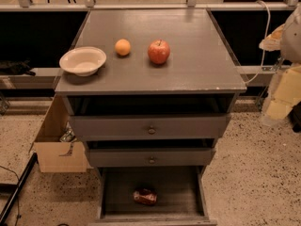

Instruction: Pick coke can from bottom drawer and place on counter

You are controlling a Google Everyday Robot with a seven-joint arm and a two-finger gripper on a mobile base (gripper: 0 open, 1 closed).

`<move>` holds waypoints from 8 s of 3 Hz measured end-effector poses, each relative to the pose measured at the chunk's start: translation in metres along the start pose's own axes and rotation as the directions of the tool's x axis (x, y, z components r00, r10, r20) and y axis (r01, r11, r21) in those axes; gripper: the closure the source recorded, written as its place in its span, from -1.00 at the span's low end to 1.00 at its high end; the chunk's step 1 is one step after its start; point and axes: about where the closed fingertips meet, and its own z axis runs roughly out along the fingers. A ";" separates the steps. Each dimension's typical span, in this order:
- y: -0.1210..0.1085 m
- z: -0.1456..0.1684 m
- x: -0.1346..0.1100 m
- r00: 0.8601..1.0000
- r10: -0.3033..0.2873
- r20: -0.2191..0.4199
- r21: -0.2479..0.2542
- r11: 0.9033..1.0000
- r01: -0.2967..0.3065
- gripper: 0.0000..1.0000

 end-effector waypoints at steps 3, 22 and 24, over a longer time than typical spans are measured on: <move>0.003 0.061 -0.013 0.991 0.105 0.085 -0.119 0.988 -0.094 -1.00; 0.123 0.559 -0.037 0.201 0.899 0.389 -0.491 0.386 -0.781 -1.00; 0.141 0.658 -0.030 0.201 0.920 0.337 -0.442 0.344 -0.829 -1.00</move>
Offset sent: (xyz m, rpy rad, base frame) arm 0.0166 0.0126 -0.0055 0.0770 -0.0086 0.0195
